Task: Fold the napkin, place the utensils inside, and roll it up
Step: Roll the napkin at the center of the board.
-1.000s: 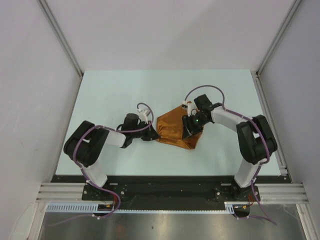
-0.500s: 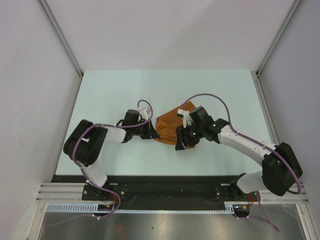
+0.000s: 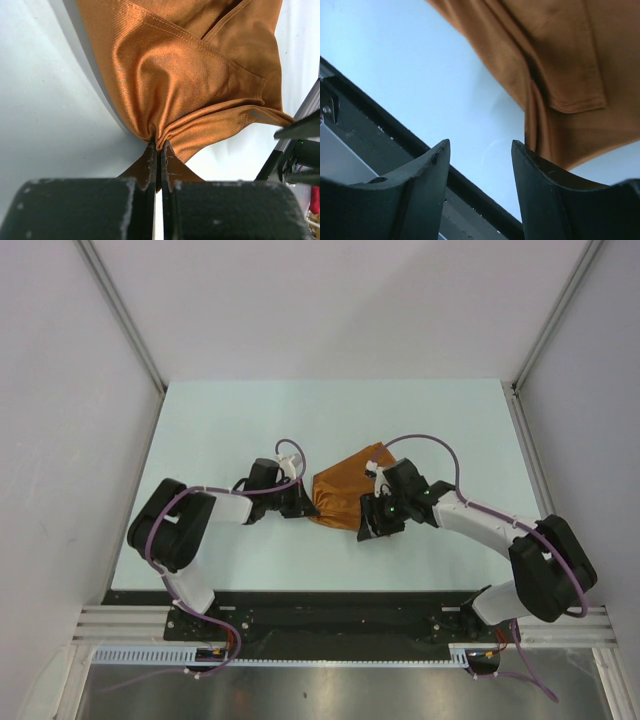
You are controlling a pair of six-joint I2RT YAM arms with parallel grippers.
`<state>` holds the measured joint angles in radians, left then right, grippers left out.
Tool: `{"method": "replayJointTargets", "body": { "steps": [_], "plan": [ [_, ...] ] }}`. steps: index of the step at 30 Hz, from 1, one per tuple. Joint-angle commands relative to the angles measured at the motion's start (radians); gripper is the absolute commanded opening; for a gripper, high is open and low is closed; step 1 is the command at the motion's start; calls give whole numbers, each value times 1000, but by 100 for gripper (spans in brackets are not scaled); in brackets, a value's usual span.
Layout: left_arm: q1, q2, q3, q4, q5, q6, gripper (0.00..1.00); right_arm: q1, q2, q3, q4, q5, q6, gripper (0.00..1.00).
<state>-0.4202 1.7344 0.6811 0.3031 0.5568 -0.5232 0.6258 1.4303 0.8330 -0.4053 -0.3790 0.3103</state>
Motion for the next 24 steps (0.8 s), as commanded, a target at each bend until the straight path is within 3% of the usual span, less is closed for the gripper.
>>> {"method": "replayJointTargets", "body": {
  "steps": [1,24],
  "plan": [
    [11,20,17,-42,-1,11,0,-44,10,11,28,29,-23,57],
    [11,14,37,-91,-6,3,0,-109,124,-18,22,109,-59,57]
  ]
}}
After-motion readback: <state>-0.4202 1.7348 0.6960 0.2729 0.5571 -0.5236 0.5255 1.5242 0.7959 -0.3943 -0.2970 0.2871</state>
